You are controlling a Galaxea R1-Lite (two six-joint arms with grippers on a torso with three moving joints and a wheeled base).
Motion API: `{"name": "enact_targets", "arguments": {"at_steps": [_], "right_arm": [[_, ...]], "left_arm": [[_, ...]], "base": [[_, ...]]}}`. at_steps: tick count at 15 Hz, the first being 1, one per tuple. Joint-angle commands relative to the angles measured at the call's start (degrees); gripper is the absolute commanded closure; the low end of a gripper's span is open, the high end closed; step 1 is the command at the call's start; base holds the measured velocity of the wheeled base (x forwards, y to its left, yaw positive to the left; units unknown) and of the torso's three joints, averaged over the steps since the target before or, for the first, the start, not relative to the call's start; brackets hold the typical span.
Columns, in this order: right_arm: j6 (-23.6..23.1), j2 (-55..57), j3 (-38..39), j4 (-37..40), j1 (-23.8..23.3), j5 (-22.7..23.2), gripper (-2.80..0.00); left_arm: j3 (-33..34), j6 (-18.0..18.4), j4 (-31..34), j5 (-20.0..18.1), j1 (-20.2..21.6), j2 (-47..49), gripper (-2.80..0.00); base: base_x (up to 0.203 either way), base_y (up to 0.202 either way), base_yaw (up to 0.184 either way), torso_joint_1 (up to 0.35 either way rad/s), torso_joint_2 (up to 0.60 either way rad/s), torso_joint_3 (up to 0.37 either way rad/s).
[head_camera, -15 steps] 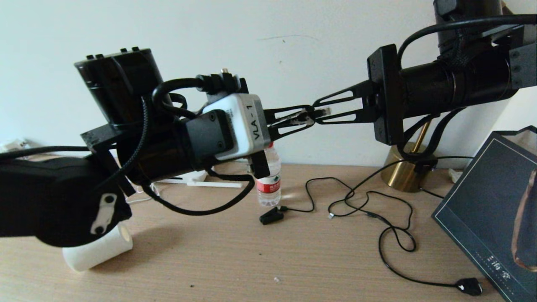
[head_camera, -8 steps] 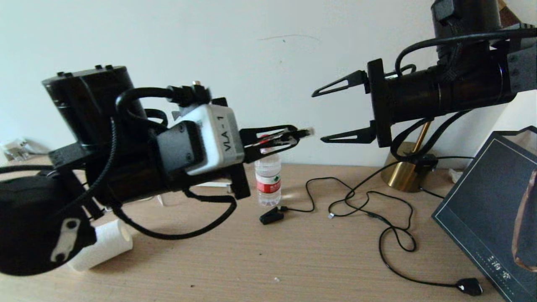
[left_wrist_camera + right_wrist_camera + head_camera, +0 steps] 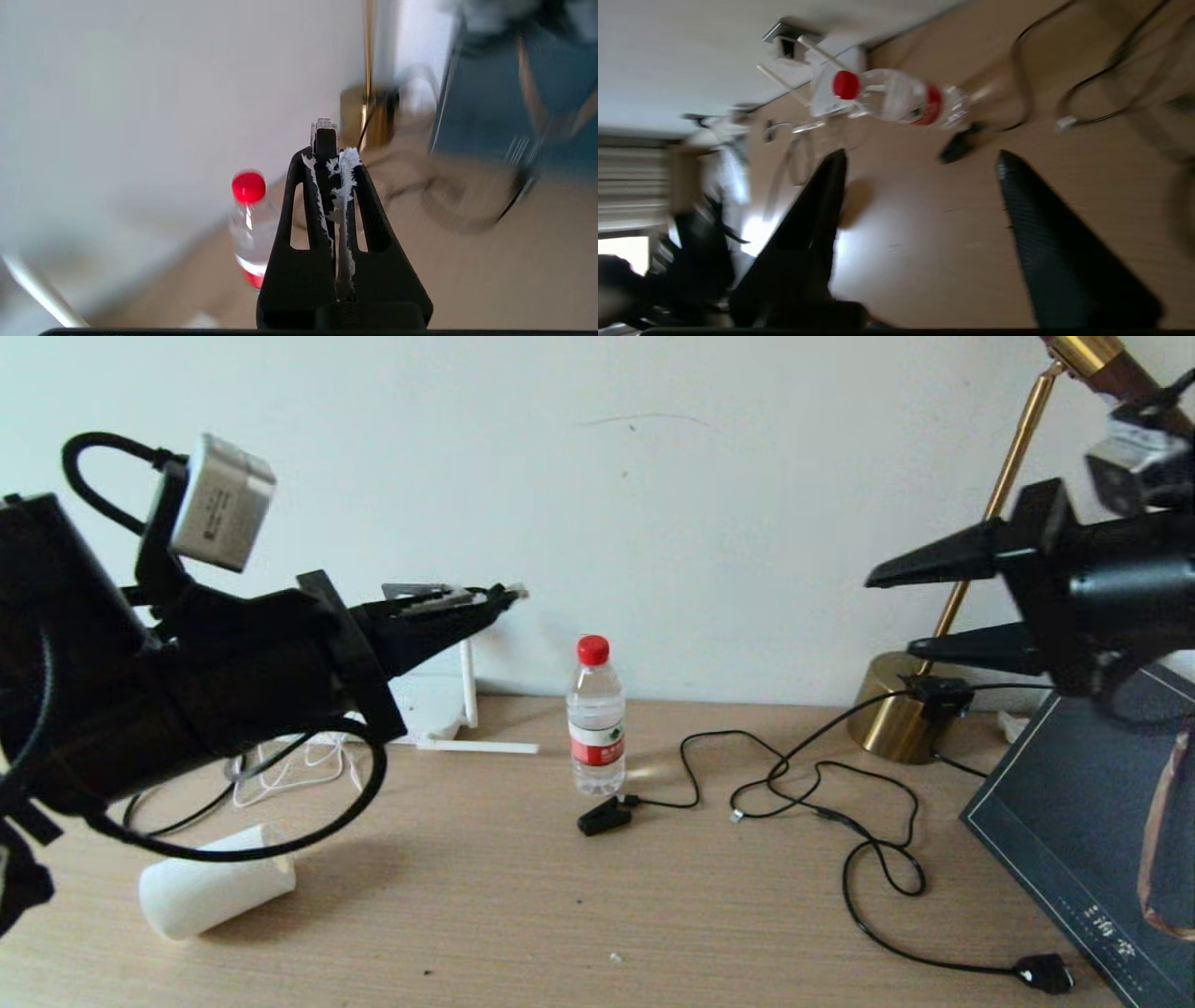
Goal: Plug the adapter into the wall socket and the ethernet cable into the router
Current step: Align cable and router interface
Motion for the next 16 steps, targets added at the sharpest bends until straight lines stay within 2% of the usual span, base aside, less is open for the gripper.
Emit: {"name": "enact_targets", "arguments": {"at_steps": [1,3,4,5,6,7,9,11,13,16], "right_arm": [[-7.07,-16.52,7.33,0.19,-0.02,-2.66,0.0],[-14.1,-24.91,13.09,0.42,-0.43,-5.53,0.0],[-21.64,-28.03,17.42,0.57,-1.05,-9.53,0.0],[-28.03,-30.44,20.95,0.64,-1.67,-17.28,0.0],[-31.82,-32.18,23.88,0.68,-3.3,-24.76,0.0],[-33.39,-33.05,25.33,0.69,-6.56,-26.91,0.0],[-37.68,-36.94,29.71,0.7,-16.72,-27.93,0.0],[-41.34,-43.74,37.19,0.7,-21.8,-28.3,0.0],[-43.49,-52.56,42.09,0.7,-23.27,-27.28,0.0],[-45.96,-66.58,48.97,0.72,-24.3,-17.39,0.0]], "left_arm": [[1.63,-13.13,-1.34,6.36,1.77,-0.79,0.0],[2.74,-17.66,-1.61,10.18,2.62,-0.9,0.0],[2.8,-18.9,-1.62,11.13,4.22,-0.82,0.0],[2.88,-21.29,-1.62,11.89,5.93,-0.79,0.0],[2.91,-24.76,-1.57,12.32,7.45,-0.72,0.0],[3.41,-25.08,-1.54,12.96,8.46,-0.64,0.0],[6.1,-21.0,-1.61,19.38,9.68,-0.8,0.0],[10.57,-16.17,-1.66,25.67,10.07,-0.57,0.0],[14.98,-14.38,-2.26,27.49,10.42,0.13,0.0],[16.03,-14.08,-9.04,27.69,13.86,5.15,0.0]], "base": [[0.0,0.0,0.0,0.0,0.0,0.0],[0.0,0.0,0.0,0.0,0.0,0.0],[0.0,0.0,0.0,0.0,0.0,0.0],[0.0,0.0,0.0,0.0,0.0,0.0],[0.0,0.0,0.0,0.0,0.0,0.0],[0.0,0.0,0.0,0.0,0.0,0.0],[0.0,0.0,0.0,0.0,0.0,0.0],[0.0,0.0,0.0,0.0,0.0,0.0],[0.0,0.0,0.0,0.0,0.0,0.0],[0.0,0.0,0.0,0.0,0.0,0.0]]}}
